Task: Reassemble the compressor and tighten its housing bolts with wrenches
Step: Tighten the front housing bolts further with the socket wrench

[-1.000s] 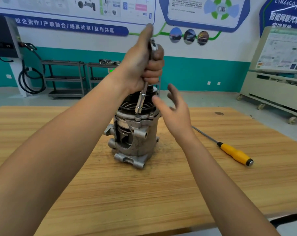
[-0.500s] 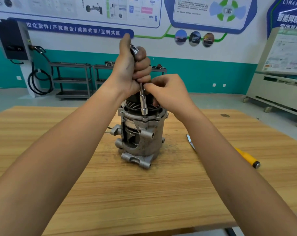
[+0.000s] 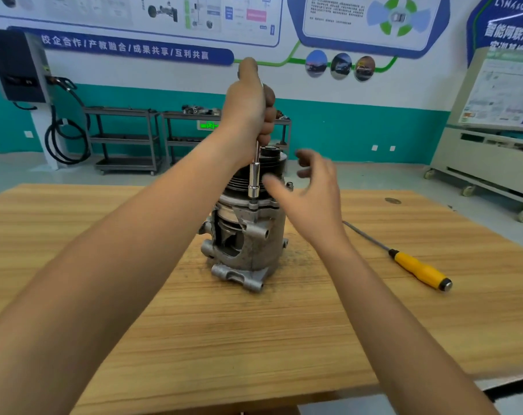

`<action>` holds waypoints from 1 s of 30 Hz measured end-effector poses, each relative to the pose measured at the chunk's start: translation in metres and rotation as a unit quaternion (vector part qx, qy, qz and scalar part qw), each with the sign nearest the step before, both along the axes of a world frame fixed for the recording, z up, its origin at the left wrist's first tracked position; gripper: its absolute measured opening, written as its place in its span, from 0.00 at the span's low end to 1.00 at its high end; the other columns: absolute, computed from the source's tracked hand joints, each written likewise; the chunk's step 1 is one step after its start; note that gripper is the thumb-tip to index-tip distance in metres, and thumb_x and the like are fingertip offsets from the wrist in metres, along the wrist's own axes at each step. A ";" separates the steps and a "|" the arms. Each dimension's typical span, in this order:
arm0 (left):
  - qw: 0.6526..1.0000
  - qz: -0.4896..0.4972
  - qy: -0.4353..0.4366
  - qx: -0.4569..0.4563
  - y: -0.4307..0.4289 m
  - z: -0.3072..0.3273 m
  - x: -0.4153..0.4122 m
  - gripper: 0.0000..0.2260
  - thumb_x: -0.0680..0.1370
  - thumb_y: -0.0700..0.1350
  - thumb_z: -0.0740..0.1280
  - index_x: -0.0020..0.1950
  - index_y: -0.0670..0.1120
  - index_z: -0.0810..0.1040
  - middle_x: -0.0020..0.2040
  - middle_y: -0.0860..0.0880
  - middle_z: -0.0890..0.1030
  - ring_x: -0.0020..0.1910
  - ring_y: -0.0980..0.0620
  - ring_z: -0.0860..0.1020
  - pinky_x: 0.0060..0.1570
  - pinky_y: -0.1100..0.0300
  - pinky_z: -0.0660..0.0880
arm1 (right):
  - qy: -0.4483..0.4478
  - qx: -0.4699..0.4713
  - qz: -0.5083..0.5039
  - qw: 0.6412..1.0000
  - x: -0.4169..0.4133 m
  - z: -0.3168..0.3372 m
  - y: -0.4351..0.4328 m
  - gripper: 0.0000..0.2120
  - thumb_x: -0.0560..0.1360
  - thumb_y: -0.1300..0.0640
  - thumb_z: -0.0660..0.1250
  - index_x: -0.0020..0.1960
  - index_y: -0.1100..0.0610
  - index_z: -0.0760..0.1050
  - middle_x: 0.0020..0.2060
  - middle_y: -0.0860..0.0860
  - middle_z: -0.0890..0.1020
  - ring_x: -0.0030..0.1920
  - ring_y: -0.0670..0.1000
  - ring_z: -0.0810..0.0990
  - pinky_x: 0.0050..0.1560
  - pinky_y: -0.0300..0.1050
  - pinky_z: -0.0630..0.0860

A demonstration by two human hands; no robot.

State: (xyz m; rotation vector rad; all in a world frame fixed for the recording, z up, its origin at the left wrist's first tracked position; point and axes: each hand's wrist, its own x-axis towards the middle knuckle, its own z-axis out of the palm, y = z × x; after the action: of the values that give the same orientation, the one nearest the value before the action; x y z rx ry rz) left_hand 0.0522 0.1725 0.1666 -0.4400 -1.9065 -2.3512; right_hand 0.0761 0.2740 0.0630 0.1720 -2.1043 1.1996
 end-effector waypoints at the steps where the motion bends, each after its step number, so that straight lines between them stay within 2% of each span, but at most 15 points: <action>1: 1.000 0.014 0.012 0.011 0.003 -0.003 0.001 0.22 0.81 0.55 0.47 0.29 0.48 0.58 0.19 0.54 0.58 0.19 0.55 0.53 0.23 0.67 0.51 | -0.068 -0.014 0.009 0.998 0.001 -0.017 0.003 0.39 0.67 0.43 0.73 0.72 0.52 0.60 0.68 0.51 0.66 0.66 0.47 0.66 0.64 0.42 0.65; 2: 1.000 0.017 0.014 0.020 0.005 -0.004 0.002 0.22 0.82 0.55 0.47 0.29 0.49 0.57 0.19 0.54 0.57 0.19 0.55 0.52 0.22 0.67 0.50 | -0.149 -0.038 0.036 0.987 0.001 -0.032 0.005 0.49 0.65 0.41 0.74 0.76 0.51 0.51 0.74 0.49 0.58 0.72 0.49 0.59 0.68 0.46 0.60; 3: 0.999 0.014 0.013 0.026 0.006 -0.004 0.001 0.23 0.82 0.56 0.47 0.29 0.49 0.57 0.19 0.54 0.57 0.19 0.55 0.52 0.22 0.68 0.50 | -0.216 -0.071 0.077 0.971 -0.001 -0.042 0.005 0.54 0.64 0.40 0.75 0.77 0.49 0.44 0.76 0.48 0.54 0.74 0.51 0.55 0.70 0.49 0.58; 4: 0.999 0.010 0.012 0.030 0.005 -0.004 0.001 0.23 0.82 0.56 0.46 0.28 0.49 0.57 0.19 0.53 0.57 0.19 0.54 0.52 0.22 0.68 0.50 | -0.258 -0.108 0.122 0.952 -0.004 -0.050 0.003 0.55 0.63 0.40 0.75 0.77 0.49 0.42 0.76 0.48 0.55 0.75 0.52 0.55 0.71 0.51 0.57; 5: 0.999 0.007 0.012 0.031 0.005 -0.005 0.001 0.23 0.82 0.56 0.46 0.29 0.49 0.56 0.19 0.53 0.56 0.19 0.54 0.51 0.22 0.68 0.49 | -0.272 -0.139 0.161 0.938 -0.009 -0.054 0.002 0.54 0.63 0.41 0.75 0.77 0.49 0.45 0.75 0.49 0.59 0.74 0.52 0.59 0.72 0.52 0.59; 8: 1.000 0.012 0.021 0.019 0.006 -0.005 0.000 0.22 0.82 0.56 0.46 0.29 0.49 0.55 0.20 0.53 0.56 0.20 0.54 0.51 0.22 0.68 0.49 | -0.243 -0.160 0.196 0.936 -0.019 -0.059 -0.002 0.45 0.63 0.44 0.77 0.74 0.49 0.58 0.68 0.45 0.70 0.68 0.48 0.68 0.70 0.51 0.65; 11: 0.999 0.023 0.026 -0.005 0.010 -0.004 0.000 0.21 0.82 0.54 0.46 0.29 0.49 0.55 0.21 0.53 0.55 0.21 0.54 0.50 0.23 0.68 0.49 | -0.232 -0.168 0.184 0.940 -0.021 -0.061 -0.003 0.44 0.63 0.44 0.77 0.73 0.48 0.59 0.67 0.44 0.71 0.67 0.47 0.68 0.69 0.51 0.65; 15: 0.999 0.025 0.036 -0.030 0.019 -0.005 0.003 0.20 0.82 0.53 0.46 0.31 0.50 0.55 0.23 0.52 0.54 0.24 0.52 0.50 0.25 0.65 0.48 | -0.226 -0.180 0.182 0.940 -0.021 -0.064 0.000 0.40 0.64 0.46 0.76 0.71 0.48 0.61 0.65 0.44 0.72 0.65 0.47 0.70 0.64 0.44 0.66; 24: 0.996 -0.013 0.056 -0.067 0.046 -0.007 0.013 0.22 0.82 0.55 0.47 0.29 0.49 0.55 0.23 0.52 0.54 0.22 0.53 0.50 0.24 0.67 0.49 | -0.242 -0.191 0.189 0.932 -0.015 -0.070 0.015 0.40 0.65 0.45 0.76 0.71 0.46 0.60 0.63 0.41 0.72 0.64 0.47 0.69 0.60 0.42 0.64; 30: 0.998 0.006 0.041 -0.038 0.040 -0.008 0.008 0.20 0.82 0.54 0.47 0.31 0.49 0.56 0.22 0.53 0.55 0.23 0.53 0.50 0.25 0.65 0.48 | -0.209 -0.151 0.214 0.942 -0.012 -0.074 0.010 0.49 0.63 0.45 0.77 0.74 0.42 0.50 0.67 0.39 0.67 0.66 0.43 0.66 0.62 0.39 0.62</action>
State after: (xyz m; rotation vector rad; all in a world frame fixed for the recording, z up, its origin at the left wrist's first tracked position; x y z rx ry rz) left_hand 0.0601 0.2121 0.1589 -0.5215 -1.9594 -2.2234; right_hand 0.0641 0.2845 -0.0113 0.2620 -2.2680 1.9480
